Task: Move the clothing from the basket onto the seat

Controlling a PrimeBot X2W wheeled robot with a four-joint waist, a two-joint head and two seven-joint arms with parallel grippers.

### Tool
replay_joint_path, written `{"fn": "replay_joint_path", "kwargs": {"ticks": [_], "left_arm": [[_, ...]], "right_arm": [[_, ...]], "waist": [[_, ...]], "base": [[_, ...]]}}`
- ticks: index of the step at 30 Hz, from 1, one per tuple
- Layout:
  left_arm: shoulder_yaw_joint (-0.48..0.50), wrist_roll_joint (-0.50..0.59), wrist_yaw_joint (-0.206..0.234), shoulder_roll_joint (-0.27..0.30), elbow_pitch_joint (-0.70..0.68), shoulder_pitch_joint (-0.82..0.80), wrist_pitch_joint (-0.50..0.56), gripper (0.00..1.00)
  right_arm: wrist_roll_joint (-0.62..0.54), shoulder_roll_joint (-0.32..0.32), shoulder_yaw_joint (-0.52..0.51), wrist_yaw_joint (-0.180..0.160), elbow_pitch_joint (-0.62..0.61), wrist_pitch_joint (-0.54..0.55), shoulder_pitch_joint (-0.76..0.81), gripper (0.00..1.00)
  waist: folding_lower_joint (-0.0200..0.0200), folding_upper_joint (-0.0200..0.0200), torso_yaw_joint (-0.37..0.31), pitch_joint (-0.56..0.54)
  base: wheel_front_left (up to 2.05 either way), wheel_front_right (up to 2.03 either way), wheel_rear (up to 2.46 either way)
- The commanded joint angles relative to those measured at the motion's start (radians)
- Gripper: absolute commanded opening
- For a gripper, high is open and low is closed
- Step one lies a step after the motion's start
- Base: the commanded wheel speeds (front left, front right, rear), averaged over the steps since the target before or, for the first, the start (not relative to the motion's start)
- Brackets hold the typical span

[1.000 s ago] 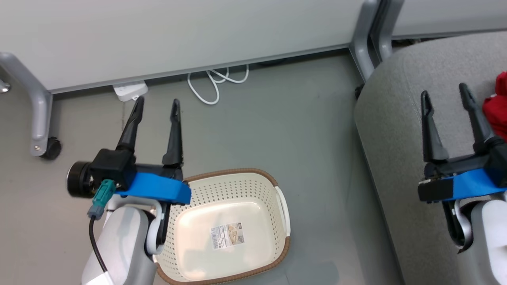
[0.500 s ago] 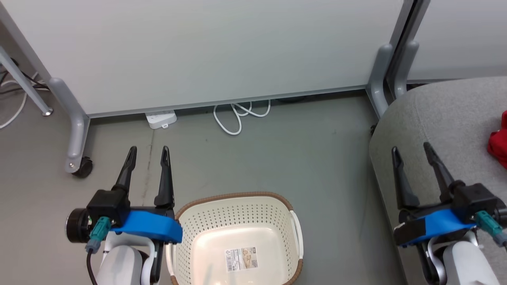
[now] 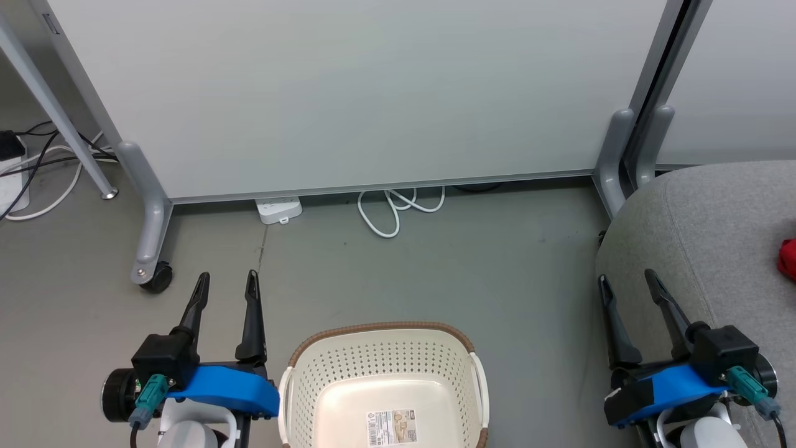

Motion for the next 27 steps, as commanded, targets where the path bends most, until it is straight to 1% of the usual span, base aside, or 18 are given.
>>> {"fn": "replay_joint_path", "kwargs": {"ticks": [1,21,22,27], "left_arm": [[0.003,-0.004,0.0,-0.001,0.001,0.011,-0.005,1.0],[-0.005,-0.021,0.009,-0.001,-0.003,0.019,-0.005,1.0],[-0.006,-0.018,0.01,0.0,-0.001,0.015,0.0,0.0],[-0.004,-0.035,0.009,-0.001,0.035,0.04,0.012,0.0]], "right_arm": [[0.006,0.005,-0.003,0.0,0.003,0.0,0.023,1.0],[0.012,0.01,0.0,0.0,0.013,0.0,0.023,1.0],[0.008,0.008,0.0,0.0,0.012,0.0,0.014,0.0],[0.026,0.01,-0.006,0.0,0.051,0.01,0.022,0.0]], "waist": [[0.0,-0.0001,0.004,-0.002],[0.0,-0.0001,0.023,-0.001],[0.0,-0.0001,0.023,-0.001],[0.0,-0.0001,0.023,-0.001]], "base": [[0.0,0.0,0.0],[0.0,0.0,0.0],[0.0,0.0,0.0],[0.0,0.0,0.0]]}}
